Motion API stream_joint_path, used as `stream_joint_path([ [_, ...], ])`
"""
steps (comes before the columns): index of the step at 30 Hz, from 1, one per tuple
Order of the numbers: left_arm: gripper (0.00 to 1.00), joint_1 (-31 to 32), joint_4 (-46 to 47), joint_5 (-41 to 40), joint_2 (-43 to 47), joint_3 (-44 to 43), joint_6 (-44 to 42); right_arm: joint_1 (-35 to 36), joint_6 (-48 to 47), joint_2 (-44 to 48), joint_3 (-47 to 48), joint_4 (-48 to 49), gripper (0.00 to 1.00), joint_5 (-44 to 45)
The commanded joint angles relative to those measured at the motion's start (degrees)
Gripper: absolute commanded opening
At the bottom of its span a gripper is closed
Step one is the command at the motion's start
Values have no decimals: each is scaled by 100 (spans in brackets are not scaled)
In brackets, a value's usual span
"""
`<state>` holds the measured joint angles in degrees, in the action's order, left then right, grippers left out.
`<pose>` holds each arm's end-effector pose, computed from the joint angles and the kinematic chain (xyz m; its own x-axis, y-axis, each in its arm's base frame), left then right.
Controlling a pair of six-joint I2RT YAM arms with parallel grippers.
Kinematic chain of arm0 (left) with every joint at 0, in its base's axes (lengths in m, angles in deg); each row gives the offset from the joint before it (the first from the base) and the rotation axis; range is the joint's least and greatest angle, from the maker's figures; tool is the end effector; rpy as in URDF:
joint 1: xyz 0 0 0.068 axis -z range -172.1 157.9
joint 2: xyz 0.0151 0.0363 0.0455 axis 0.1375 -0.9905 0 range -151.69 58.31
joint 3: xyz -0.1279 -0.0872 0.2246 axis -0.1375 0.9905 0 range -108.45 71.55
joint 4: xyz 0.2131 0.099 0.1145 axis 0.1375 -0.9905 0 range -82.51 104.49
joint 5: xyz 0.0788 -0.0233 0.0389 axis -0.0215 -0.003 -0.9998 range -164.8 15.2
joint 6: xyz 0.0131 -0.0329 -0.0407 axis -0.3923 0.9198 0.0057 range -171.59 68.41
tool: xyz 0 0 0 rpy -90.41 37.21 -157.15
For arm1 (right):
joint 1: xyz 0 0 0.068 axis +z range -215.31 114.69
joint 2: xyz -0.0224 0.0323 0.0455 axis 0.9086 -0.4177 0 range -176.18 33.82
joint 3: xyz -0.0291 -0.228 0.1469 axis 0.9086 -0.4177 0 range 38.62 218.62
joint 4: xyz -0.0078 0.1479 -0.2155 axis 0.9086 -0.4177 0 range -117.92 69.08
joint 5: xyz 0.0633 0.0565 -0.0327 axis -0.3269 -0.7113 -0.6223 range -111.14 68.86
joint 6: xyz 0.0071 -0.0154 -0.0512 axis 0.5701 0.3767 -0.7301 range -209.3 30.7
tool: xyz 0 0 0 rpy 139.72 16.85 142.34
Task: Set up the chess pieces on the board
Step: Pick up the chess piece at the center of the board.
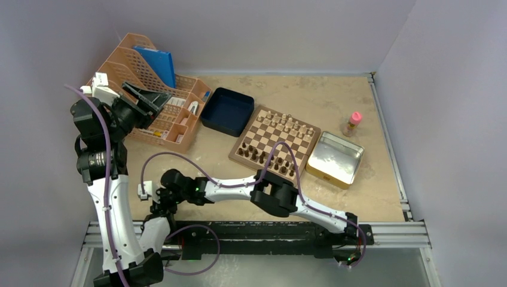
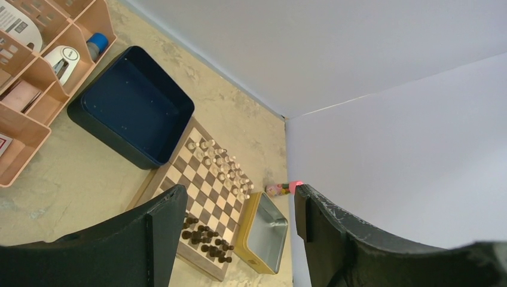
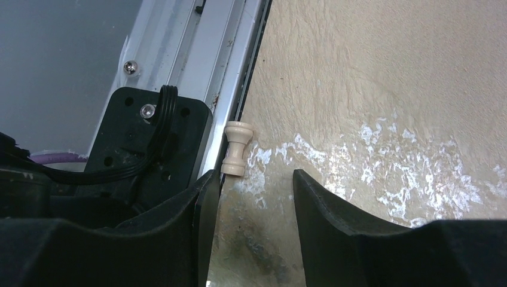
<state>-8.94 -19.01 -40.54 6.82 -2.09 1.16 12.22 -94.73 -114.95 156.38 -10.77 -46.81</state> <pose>0.1602 0.0275 0.4476 -0.3439 -0.7915 -0.5053 0.0250 0.5303 -0.8475 0.1114 0.5753 0.1378 0.0150 -0.3272 -0.9448 -0.9704 -0.2326 0.0651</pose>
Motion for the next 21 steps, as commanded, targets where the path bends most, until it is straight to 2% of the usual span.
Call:
stream_joint_path([
  [1,66,14,361,-87,131,66,-66,100,-87,-15,116,36,52,-462],
  [12,66,13,411,-368,139,131,-112,179,35,-111,132,292,52,-680],
  [21,66,14,488,-453,131,225,-72,198,245,-142,54,591,47,-325],
])
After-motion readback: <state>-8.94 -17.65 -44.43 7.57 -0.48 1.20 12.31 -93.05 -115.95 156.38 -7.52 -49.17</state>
